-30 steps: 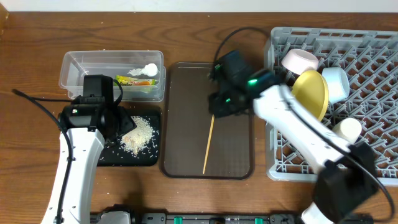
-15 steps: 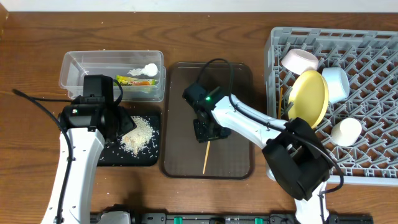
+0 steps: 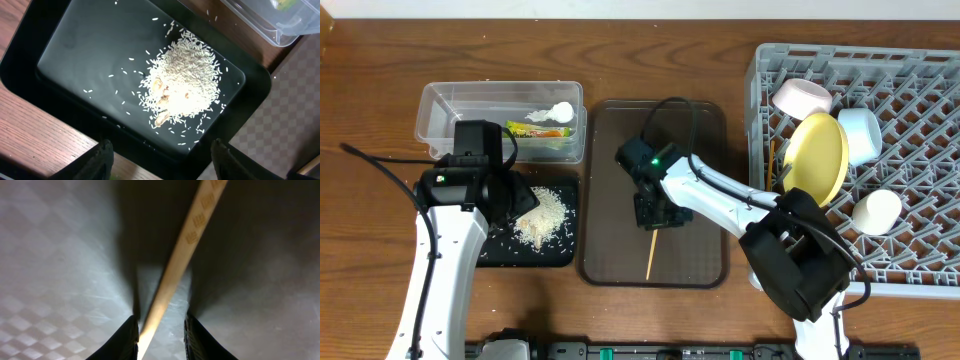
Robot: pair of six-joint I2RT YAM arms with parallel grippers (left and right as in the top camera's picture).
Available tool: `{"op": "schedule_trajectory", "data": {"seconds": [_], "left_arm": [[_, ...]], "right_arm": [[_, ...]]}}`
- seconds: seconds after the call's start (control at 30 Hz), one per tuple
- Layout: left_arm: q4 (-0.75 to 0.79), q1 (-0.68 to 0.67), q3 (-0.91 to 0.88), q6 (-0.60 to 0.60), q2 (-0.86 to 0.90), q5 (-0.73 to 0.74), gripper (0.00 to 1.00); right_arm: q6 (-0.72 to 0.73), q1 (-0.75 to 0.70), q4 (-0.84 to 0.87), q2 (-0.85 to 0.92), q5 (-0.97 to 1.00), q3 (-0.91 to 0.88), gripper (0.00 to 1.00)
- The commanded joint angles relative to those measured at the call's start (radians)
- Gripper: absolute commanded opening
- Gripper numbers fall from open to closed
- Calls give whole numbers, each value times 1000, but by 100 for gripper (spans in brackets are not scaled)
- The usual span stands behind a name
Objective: Sort waste into correct bins and load items into the dishwasher rack
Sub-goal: 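Return the right gripper to the remaining chopstick and grasp it, then carry the second chopstick into the rack beside the plate and release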
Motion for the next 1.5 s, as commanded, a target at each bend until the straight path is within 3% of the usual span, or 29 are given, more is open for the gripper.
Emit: {"op": "schedule_trajectory", "data": {"seconds": [0.0,0.37,0.7,1.0,1.23,1.47], "left_arm": [[-5,4,-10,-2,-8,2,66],[-5,4,-10,-2,-8,2,66],[-5,4,-10,-2,-8,2,66],[-5,4,-10,-2,-8,2,66],[-5,4,-10,-2,-8,2,66],[-5,4,-10,-2,-8,2,66]], "right_arm": [[30,8,8,11,21,-25,28],[29,-2,22,4,22,-23,1],[-121,-138,14,-188,21,-11,1],[-298,-399,-103,-462,27,-11,1],[-388,-585,-226,-468,29,-25,1],[-428,-615,-215,-432,58,-82,1]]}}
